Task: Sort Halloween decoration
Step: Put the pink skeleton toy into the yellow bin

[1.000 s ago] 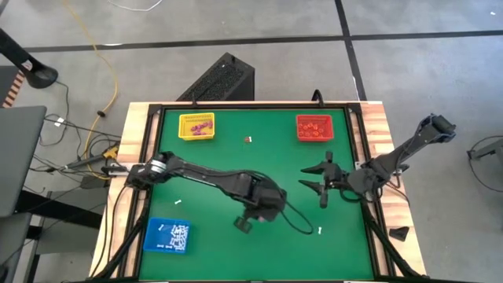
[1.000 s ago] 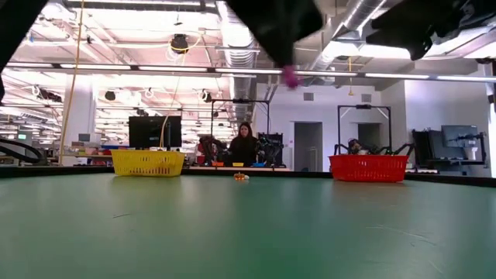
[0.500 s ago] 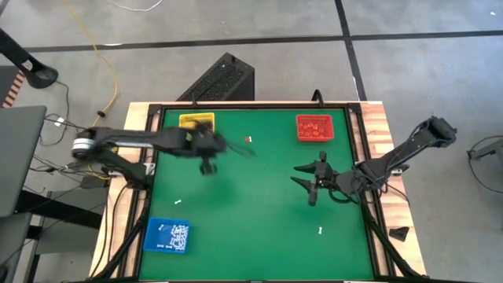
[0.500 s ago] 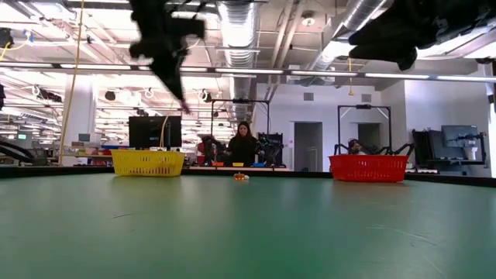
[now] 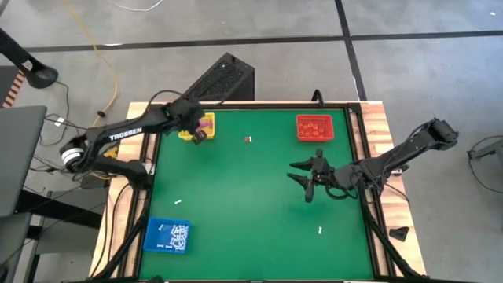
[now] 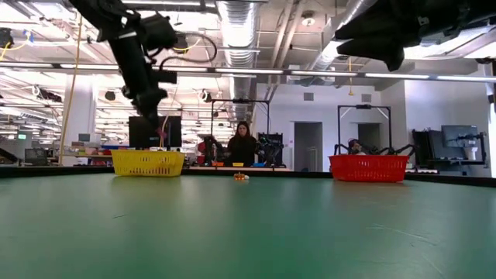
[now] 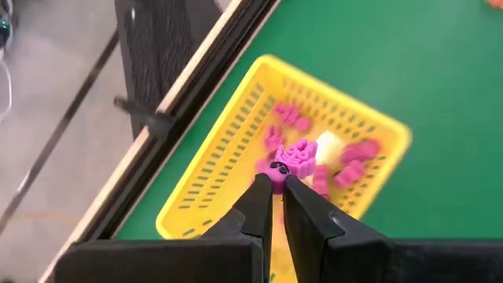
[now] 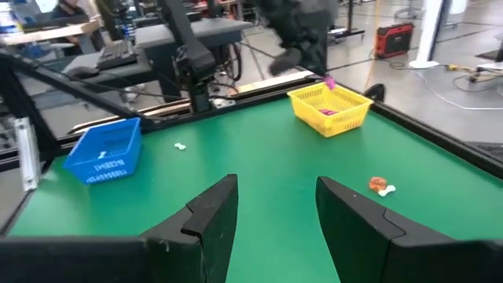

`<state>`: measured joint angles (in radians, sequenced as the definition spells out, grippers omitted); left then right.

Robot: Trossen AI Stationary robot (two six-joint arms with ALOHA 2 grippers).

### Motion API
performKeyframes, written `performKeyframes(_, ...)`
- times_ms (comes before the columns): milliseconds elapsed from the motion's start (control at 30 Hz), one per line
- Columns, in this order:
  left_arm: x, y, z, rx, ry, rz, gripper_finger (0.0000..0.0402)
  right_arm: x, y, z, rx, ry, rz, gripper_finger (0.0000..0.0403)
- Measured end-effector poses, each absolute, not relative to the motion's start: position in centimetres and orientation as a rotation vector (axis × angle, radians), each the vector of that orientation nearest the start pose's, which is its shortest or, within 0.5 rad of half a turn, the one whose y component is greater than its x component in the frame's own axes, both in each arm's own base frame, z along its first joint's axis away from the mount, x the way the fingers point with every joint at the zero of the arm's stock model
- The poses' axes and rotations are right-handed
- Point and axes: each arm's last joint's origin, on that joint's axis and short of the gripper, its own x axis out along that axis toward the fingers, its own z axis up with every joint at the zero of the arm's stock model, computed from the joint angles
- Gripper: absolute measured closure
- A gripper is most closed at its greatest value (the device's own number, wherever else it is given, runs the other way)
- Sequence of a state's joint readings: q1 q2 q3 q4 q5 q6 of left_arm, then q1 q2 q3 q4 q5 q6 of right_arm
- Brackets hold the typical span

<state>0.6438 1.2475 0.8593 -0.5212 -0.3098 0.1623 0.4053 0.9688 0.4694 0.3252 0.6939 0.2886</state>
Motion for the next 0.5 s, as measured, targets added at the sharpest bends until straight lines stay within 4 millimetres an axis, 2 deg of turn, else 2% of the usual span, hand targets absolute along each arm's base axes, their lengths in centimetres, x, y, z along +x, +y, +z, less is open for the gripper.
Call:
performKeyframes(267, 19.0, 17.1, 22.1, -0.07, 1.086, 0.817, 0.0385, 19.4, 6.4, 24.0, 0.194, 0.12, -0.266, 0.02)
performKeyframes(500, 19.1, 17.3, 22.0, -0.042, 1.088, 0.814, 0.0381, 19.4, 6.4, 23.8, 0.172, 0.146, -0.269, 0.02)
